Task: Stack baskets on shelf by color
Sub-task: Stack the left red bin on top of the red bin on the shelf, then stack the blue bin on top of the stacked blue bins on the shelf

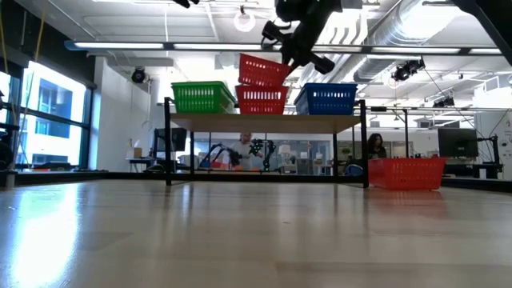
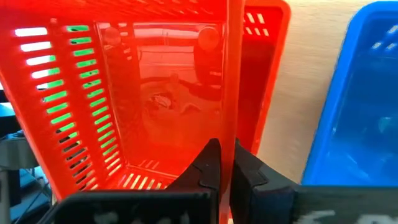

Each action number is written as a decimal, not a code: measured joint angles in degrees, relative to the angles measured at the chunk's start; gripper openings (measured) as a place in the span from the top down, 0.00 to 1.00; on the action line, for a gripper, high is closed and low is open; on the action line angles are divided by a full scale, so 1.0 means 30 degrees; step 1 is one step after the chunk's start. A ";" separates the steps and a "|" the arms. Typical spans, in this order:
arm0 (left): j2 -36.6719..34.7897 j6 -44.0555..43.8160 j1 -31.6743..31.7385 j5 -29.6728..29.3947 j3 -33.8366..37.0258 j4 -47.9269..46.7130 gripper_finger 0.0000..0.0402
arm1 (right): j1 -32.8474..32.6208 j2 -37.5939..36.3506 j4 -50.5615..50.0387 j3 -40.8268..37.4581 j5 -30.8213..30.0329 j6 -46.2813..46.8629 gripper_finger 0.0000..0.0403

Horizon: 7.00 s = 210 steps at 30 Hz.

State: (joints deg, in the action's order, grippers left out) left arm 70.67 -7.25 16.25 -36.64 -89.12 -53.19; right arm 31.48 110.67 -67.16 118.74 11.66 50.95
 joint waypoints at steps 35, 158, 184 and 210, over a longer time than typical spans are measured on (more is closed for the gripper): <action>0.0005 -0.0007 0.0005 0.0000 0.0000 0.0000 0.56 | 0.0466 0.0257 -0.0692 0.0005 0.0132 0.0002 1.00; 0.0007 -0.1035 0.0867 0.1136 0.0007 -0.2231 0.57 | -0.7439 0.1933 0.1163 0.3578 -0.4895 -0.5763 0.74; -0.0044 -0.1032 0.0860 0.1575 0.0007 -0.2457 0.57 | -0.9887 0.0827 -0.7619 0.4821 -0.8692 -0.4663 0.74; -0.0044 -0.5223 0.0867 0.3260 0.0007 -0.3347 0.57 | -0.8060 -1.2078 -0.3655 -1.0711 -1.0163 0.0722 0.74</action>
State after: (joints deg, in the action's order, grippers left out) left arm 70.54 -22.91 18.85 -26.86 -89.10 -63.23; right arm 7.30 74.43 -78.12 86.61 -18.83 53.12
